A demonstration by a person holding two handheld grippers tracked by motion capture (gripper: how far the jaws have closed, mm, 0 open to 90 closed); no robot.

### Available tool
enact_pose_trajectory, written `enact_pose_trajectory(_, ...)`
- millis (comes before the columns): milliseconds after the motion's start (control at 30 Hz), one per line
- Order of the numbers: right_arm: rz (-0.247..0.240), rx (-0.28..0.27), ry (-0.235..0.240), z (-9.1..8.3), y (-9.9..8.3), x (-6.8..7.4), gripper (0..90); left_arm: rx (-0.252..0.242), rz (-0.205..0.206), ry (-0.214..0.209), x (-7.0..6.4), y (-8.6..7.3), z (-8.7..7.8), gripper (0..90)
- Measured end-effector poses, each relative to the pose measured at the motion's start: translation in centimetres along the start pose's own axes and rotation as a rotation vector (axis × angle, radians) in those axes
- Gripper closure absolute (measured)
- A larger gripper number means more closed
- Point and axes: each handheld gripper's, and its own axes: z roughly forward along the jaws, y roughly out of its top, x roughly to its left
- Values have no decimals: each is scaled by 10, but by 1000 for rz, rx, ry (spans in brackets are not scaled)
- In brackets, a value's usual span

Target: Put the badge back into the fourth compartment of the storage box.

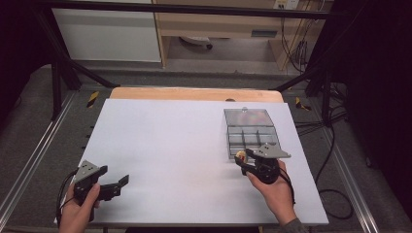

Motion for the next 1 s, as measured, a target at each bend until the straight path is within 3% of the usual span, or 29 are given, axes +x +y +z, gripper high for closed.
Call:
enact_pose_trajectory(367, -17, -44, -3, 8, 27, -6, 475, 3, 1, 5, 0, 0, 0, 97)
enact_pose_trajectory(567, -2, -66, -19, 14, 41, -14, 475, 2, 0, 5, 1, 0, 0, 97)
enact_pose_trajectory(1000, 3, -78, -41, 29, 54, -23, 475, 5, 0, 4, 0, 0, 1, 97)
